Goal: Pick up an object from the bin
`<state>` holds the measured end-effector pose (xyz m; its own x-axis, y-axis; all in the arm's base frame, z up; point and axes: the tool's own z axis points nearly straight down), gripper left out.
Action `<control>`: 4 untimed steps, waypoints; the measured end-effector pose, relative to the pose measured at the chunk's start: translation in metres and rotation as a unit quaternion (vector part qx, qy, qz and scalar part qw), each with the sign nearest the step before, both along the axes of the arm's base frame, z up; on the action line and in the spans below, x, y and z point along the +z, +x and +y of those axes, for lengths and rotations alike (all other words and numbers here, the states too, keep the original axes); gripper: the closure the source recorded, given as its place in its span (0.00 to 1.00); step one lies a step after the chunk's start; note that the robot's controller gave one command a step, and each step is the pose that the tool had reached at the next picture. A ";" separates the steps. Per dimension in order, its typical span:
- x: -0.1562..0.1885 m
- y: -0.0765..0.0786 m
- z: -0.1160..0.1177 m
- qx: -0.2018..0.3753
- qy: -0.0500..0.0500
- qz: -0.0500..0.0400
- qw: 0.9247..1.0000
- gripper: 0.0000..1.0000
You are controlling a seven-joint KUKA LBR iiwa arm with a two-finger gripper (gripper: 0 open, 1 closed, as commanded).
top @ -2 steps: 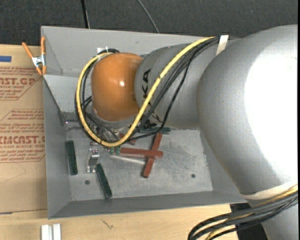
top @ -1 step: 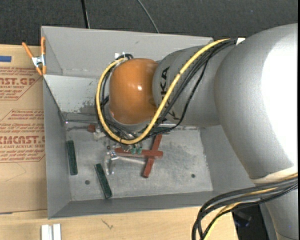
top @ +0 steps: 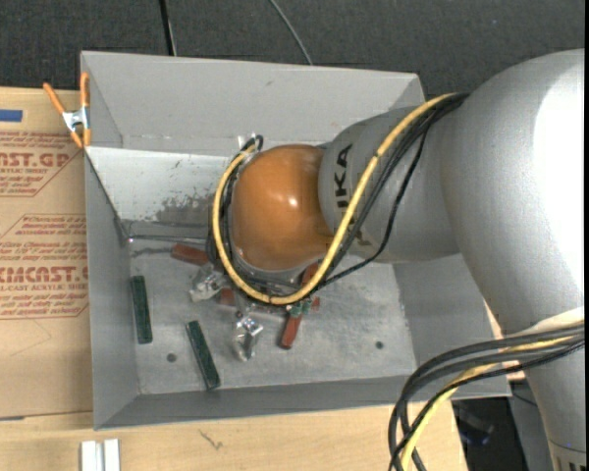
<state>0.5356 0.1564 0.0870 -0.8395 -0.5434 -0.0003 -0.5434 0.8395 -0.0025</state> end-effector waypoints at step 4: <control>-0.012 -0.049 0.042 0.184 0.007 -0.005 0.983 1.00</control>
Offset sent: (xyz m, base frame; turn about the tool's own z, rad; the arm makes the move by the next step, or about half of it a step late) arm -0.0527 0.0499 -0.0151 -0.3186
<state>0.4863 0.1987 0.0752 -0.5852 -0.8107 -0.0165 -0.8108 0.5853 0.0002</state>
